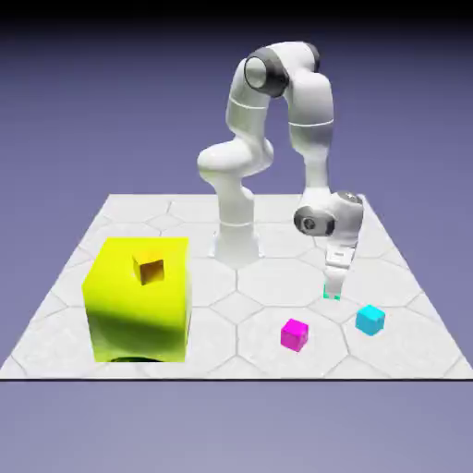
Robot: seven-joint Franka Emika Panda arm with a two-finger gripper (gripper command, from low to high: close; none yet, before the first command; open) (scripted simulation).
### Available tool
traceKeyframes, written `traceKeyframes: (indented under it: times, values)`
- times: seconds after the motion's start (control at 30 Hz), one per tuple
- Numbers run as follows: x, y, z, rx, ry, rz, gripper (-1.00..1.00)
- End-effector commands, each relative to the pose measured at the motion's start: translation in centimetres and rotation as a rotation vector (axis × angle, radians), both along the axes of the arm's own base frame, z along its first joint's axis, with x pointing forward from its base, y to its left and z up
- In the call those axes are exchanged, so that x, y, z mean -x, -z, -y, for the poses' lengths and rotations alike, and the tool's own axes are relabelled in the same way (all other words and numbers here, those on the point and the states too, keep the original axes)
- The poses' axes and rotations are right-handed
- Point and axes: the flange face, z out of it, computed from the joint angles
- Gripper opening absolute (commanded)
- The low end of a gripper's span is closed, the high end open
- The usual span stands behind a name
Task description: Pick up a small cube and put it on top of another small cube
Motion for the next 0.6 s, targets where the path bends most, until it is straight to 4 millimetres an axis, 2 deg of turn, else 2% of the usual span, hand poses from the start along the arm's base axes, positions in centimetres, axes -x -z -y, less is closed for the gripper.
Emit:
traceKeyframes:
  times: [0.0,0.2,0.27,0.4,0.57]
  values:
    - [-0.1,-0.8,-0.1,-0.002,0.001,0.0,-1.0]
    - [0.0,-4.9,0.0,0.002,-0.001,0.0,-1.0]
    - [0.1,-5.4,0.1,0.005,-0.002,-0.001,-1.0]
    - [-7.4,-6.9,2.4,0.002,0.205,-0.003,-1.0]
    - [-16.2,-9.1,8.1,0.002,0.462,-0.004,-1.0]
